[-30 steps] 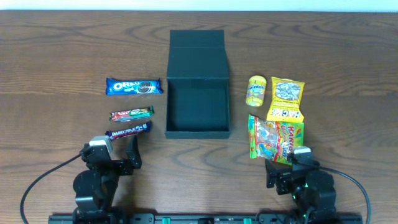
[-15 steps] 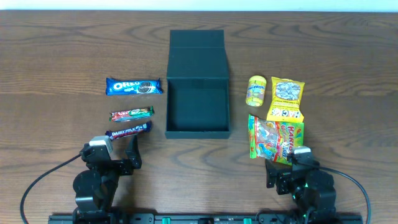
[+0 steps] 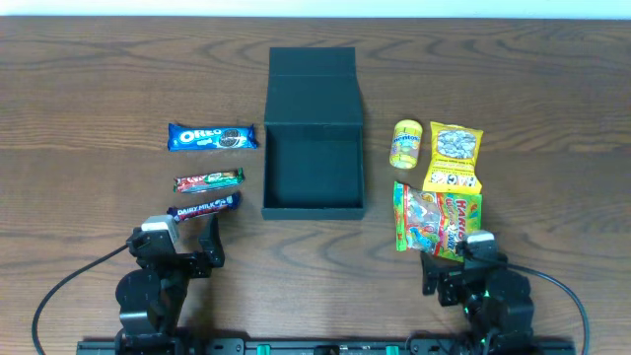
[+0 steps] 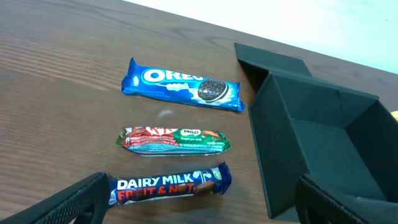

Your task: Pack container

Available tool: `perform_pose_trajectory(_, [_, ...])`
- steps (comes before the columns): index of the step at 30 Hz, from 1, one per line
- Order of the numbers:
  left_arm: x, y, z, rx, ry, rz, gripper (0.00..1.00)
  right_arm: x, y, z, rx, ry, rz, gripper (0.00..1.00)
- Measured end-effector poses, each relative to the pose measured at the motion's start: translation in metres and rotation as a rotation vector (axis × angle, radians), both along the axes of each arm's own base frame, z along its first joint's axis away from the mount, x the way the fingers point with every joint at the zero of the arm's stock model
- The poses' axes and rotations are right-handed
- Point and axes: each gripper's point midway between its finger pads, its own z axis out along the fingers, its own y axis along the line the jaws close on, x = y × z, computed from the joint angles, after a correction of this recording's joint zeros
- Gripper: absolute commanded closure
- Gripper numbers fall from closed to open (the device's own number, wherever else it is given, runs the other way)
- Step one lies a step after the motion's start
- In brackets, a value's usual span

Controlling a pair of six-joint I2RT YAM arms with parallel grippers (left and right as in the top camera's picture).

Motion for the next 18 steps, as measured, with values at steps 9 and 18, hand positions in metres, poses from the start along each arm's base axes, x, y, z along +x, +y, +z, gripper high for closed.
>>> perform_pose_trajectory(9, [0.000,0.000,0.000,0.000,0.000,0.000,0.05,-0.005,0.069,0.043,0.667,0.072,0.084,0.01])
perform_pose_trajectory(18, [0.000,0.000,0.000,0.000,0.000,0.000,0.05,-0.004,0.081,0.067,0.836,0.105,0.090,0.01])
